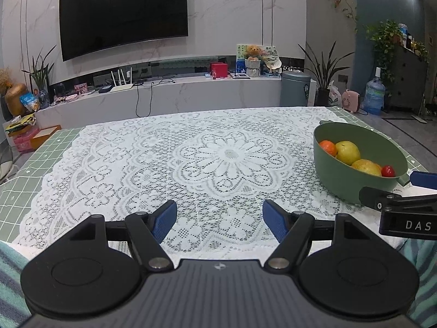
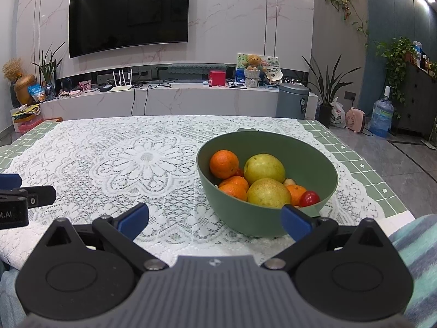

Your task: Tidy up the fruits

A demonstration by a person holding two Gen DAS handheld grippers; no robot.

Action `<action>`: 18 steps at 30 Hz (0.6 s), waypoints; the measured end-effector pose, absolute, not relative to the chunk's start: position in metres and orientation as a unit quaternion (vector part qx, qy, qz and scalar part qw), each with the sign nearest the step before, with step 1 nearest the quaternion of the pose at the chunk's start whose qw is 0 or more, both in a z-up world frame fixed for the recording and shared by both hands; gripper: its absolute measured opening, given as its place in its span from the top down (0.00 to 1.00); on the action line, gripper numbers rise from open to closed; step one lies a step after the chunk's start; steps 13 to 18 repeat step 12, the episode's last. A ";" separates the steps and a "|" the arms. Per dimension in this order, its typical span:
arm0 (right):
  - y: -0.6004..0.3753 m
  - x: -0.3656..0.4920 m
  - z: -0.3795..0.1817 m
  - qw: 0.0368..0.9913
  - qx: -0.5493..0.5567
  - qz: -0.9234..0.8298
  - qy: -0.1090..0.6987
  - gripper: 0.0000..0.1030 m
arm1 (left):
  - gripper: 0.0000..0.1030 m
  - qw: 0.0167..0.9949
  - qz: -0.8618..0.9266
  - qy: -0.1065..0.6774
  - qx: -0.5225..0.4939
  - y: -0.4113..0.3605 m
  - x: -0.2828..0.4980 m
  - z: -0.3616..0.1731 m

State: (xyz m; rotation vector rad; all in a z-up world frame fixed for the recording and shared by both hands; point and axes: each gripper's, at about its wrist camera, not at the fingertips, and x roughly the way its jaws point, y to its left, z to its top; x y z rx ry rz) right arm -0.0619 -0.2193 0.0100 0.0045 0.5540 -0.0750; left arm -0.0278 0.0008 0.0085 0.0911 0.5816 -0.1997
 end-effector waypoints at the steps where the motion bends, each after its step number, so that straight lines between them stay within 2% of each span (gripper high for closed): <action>1: -0.219 -0.062 0.010 0.961 0.002 -0.037 0.273 0.04 | 0.18 0.952 -0.098 0.287 0.045 0.001 -0.028 0.008; 18: -0.219 -0.062 0.009 0.961 0.002 -0.037 0.275 0.04 | 0.18 0.953 -0.104 0.282 0.044 0.000 -0.029 0.010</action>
